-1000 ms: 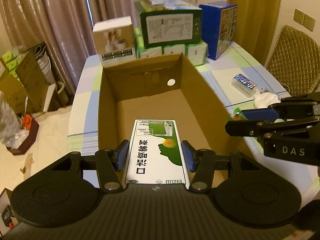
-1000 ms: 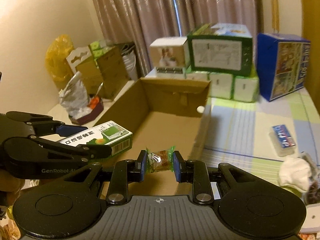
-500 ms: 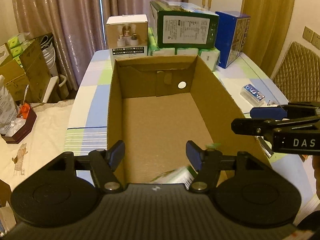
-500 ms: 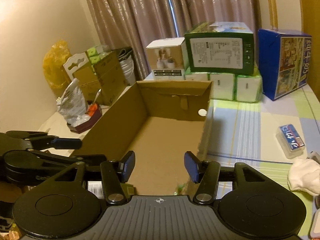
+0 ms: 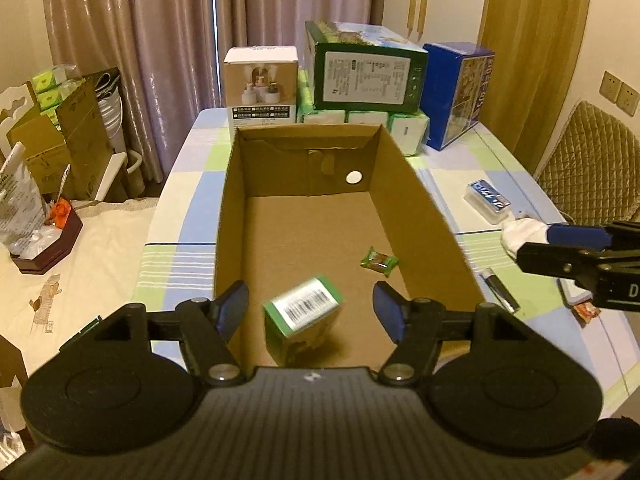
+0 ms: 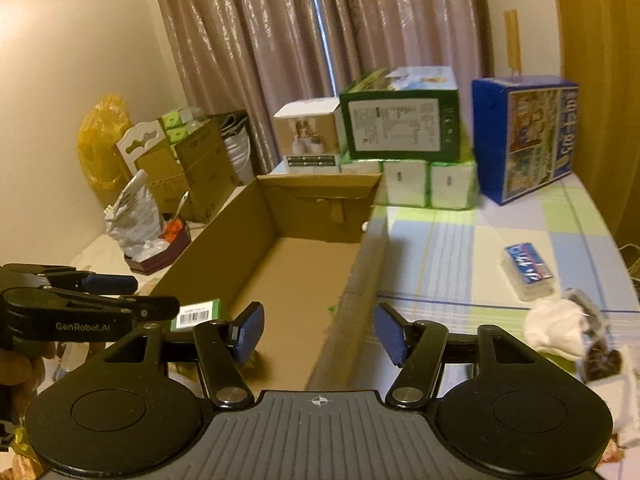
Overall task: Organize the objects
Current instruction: 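Carry both items over the cardboard box and open both grippers, then move both tools back toward the remaining items on the table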
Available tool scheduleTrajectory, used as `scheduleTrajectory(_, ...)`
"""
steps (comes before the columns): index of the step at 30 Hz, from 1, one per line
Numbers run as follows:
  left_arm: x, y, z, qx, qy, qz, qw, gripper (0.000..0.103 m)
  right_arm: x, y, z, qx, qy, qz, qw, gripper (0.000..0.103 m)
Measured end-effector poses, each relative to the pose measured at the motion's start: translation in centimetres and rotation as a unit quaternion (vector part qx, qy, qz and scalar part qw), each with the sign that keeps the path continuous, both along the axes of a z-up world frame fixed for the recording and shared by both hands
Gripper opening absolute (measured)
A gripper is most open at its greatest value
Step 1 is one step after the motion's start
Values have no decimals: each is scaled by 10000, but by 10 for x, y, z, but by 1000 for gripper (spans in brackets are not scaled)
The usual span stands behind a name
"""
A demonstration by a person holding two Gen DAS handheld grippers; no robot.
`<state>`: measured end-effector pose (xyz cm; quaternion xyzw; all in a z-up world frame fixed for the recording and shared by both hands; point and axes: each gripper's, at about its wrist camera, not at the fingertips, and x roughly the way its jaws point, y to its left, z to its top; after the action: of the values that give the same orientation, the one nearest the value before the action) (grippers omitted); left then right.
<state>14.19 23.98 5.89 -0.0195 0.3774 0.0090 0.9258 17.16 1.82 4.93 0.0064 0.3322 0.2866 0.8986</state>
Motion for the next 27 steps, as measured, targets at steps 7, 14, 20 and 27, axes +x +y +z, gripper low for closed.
scheduleTrajectory(7, -25, -36, 14, -8, -187, -99, 9998, 73, -34, -41, 8, -170, -147, -296, 9993, 71)
scheduleTrajectory(14, -42, -87, 23, -144, -370, -383, 9985, 82, -69, -98, 7, -367, -242, -822, 9956, 83)
scheduleTrajectory(20, -45, -136, 22, -290, -407, -724, 9961, 92, -90, -158, 1, -496, -158, -1417, 9885, 97)
scheduleTrajectory(27, -42, -187, 10, -363, -329, -1110, 9926, 102, -104, -214, -8, -509, -11, -2034, 9778, 101)
